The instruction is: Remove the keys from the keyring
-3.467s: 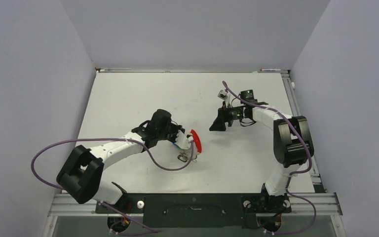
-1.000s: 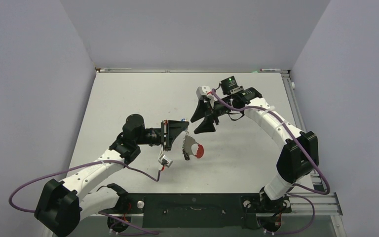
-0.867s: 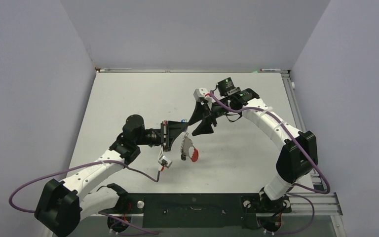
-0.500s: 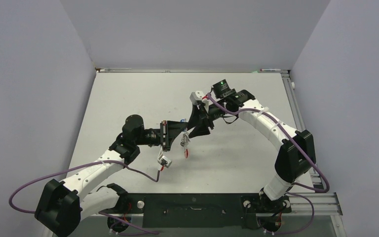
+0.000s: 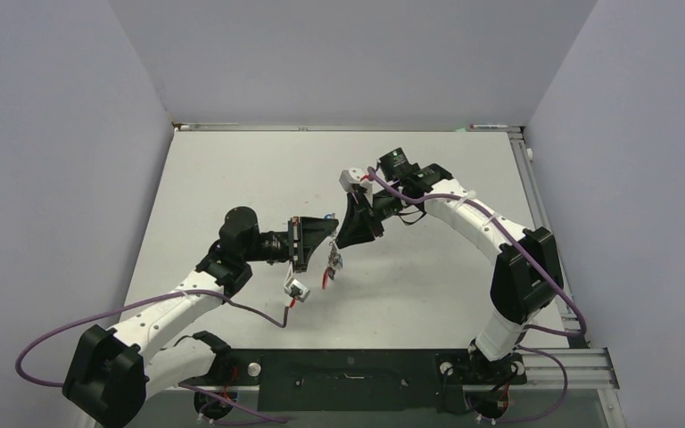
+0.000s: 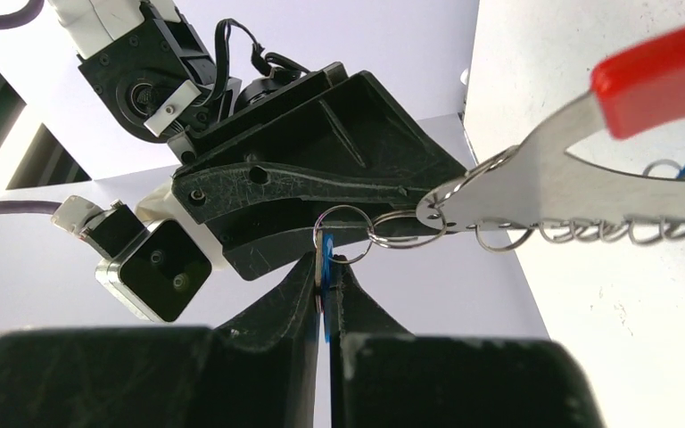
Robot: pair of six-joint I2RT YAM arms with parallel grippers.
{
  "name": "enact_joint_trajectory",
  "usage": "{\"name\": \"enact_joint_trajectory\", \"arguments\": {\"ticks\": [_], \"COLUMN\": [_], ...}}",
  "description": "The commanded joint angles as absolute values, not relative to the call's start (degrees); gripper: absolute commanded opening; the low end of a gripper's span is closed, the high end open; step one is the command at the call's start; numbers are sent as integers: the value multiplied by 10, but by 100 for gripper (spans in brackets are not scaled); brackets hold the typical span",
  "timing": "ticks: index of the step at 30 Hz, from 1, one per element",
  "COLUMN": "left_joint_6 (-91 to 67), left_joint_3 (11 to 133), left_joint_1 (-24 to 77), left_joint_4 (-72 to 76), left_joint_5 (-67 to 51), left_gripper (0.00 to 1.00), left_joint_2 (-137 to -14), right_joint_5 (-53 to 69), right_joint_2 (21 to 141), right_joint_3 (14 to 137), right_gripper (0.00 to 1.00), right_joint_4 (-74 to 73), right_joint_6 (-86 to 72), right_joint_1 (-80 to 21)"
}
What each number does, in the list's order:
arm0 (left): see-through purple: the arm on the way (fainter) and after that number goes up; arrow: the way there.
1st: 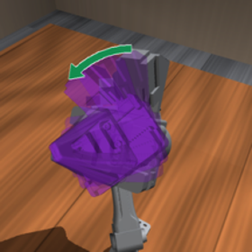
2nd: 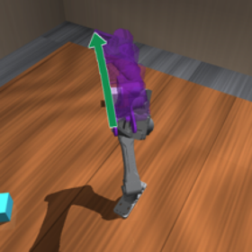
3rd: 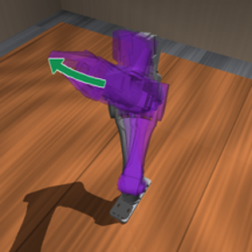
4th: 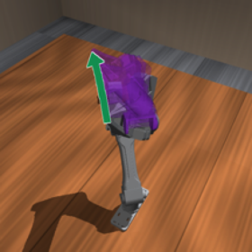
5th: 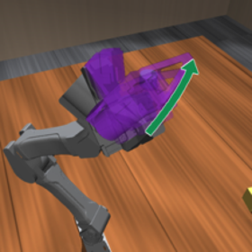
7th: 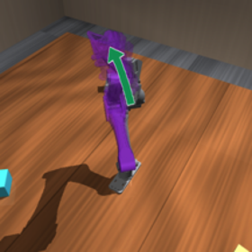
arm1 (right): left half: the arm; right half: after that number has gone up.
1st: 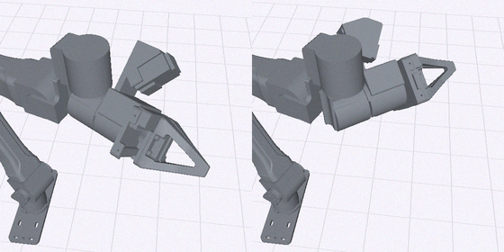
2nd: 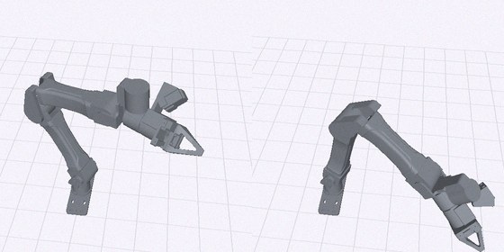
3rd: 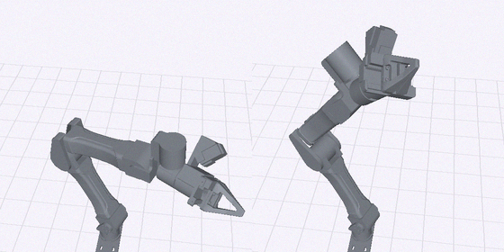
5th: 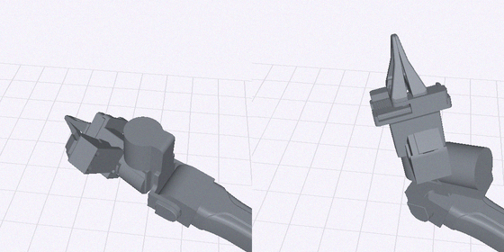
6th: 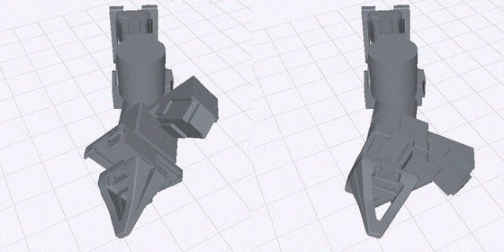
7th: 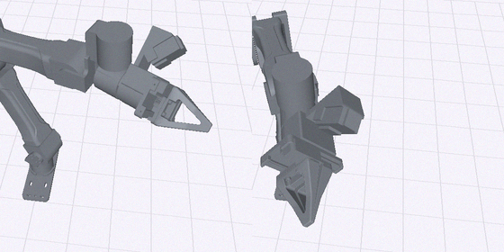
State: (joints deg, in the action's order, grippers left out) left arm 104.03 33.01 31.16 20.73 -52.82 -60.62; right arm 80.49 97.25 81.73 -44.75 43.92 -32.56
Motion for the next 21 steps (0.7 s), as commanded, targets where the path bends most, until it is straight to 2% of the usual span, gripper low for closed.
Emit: {"name": "enact_joint_trajectory", "arguments": {"ticks": [1, 3, 7, 9, 11, 21], "left_joint_6": [1037, 1037, 1038, 1040, 1042, 1046], "left_joint_3": [340, 341, 342, 342, 343, 344], "left_joint_1": [306, 305, 304, 304, 304, 302], "left_joint_4": [223, 218, 214, 211, 208, 187], "left_joint_5": [-542, -539, -538, -538, -539, -532], "left_gripper": [0, 0, 0, 0, 0, 0], "left_joint_2": [-589, -590, -591, -591, -591, -586], "right_joint_5": [853, 855, 865, 878, 898, 915], "right_joint_2": [969, 970, 981, 1003, 1043, 1094], "right_joint_3": [833, 838, 859, 891, 940, 949], "right_gripper": [11, 10, 23, 26, 26, 31], "right_joint_4": [-452, -463, -527, -639, -788, -804], "right_joint_6": [473, 482, 544, 625, 782, 762], "right_joint_1": [-330, -332, -331, -332, -330, -323]}}
